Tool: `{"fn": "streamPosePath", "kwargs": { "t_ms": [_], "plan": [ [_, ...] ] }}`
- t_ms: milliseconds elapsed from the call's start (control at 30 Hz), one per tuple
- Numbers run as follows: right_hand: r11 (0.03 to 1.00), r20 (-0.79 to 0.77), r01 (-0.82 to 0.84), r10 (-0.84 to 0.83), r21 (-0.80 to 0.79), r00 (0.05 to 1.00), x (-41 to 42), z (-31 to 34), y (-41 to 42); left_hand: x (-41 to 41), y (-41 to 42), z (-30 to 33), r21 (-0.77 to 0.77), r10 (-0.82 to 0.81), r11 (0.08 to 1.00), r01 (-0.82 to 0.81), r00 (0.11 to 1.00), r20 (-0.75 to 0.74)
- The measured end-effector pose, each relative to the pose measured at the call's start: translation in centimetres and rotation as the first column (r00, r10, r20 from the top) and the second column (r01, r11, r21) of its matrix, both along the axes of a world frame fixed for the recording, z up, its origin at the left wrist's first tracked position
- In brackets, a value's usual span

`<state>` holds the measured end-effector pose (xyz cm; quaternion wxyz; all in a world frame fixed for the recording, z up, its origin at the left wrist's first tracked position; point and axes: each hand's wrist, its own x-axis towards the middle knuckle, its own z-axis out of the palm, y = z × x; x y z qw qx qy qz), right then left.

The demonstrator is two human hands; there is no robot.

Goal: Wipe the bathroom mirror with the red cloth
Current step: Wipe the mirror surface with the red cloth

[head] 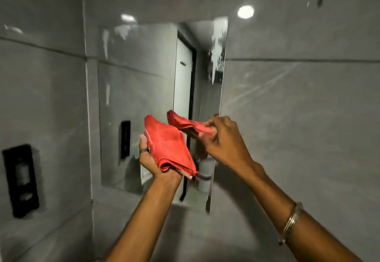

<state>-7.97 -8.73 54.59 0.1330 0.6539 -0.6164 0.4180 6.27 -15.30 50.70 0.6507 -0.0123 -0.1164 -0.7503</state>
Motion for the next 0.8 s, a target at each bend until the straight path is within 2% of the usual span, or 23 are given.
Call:
{"fn": "streamPosePath", "kwargs": {
  "t_ms": [100, 200, 267, 333, 400, 467, 500, 533, 567, 633, 800],
  "plan": [
    [0.968, -0.125, 0.139, -0.167, -0.208, 0.978, -2.8, 6.3, -1.0, -0.4, -1.9, 6.8, -0.006, 0.235, 0.972, -0.236, 0.972, -0.023],
    [0.909, -0.151, 0.268, -0.328, -0.318, 0.933, -5.9, 12.4, -1.8, -2.2, -3.0, 14.4, -0.145, 0.461, 0.876, -0.461, 0.887, -0.030],
    [0.873, -0.203, 0.310, -0.404, -0.377, 0.892, -7.8, 14.5, -2.5, -3.4, -3.6, 17.7, -0.323, 0.629, 0.740, -0.589, 0.778, 0.022],
    [0.852, -0.276, 0.308, -0.445, -0.425, 0.852, -9.4, 15.8, -3.2, -5.0, -4.8, 21.1, -0.516, 0.793, 0.571, -0.639, 0.591, 0.146],
    [0.834, -0.344, 0.309, -0.486, -0.457, 0.803, -10.7, 16.2, -3.8, -6.9, -5.8, 23.5, -0.742, 0.931, 0.351, -0.571, 0.297, 0.212],
    [0.807, -0.364, 0.329, -0.532, -0.491, 0.764, -11.7, 15.9, -4.6, -9.1, -6.9, 24.5, -0.922, 0.988, 0.092, -0.375, -0.079, 0.131],
    [0.794, -0.362, 0.330, -0.546, -0.511, 0.755, -12.0, 15.9, -5.0, -10.0, -7.4, 24.9, -0.962, 0.959, 0.019, -0.274, -0.266, 0.095],
    [0.782, -0.362, 0.330, -0.560, -0.529, 0.745, -12.2, 16.0, -5.2, -10.7, -7.8, 25.3, -0.978, 0.916, 0.002, -0.209, -0.391, 0.086],
    [0.771, -0.360, 0.331, -0.571, -0.544, 0.738, -12.4, 15.9, -5.5, -11.3, -8.1, 25.5, -0.983, 0.876, 0.006, -0.185, -0.472, 0.094],
    [0.755, -0.361, 0.331, -0.588, -0.566, 0.724, -12.7, 15.9, -6.0, -11.8, -8.7, 25.9, -0.988, 0.826, -0.002, -0.155, -0.557, 0.086],
    [0.748, -0.368, 0.332, -0.598, -0.575, 0.712, -12.9, 15.7, -6.1, -12.7, -8.8, 25.6, -0.996, 0.795, -0.075, -0.039, -0.605, -0.036]
  ]
}}
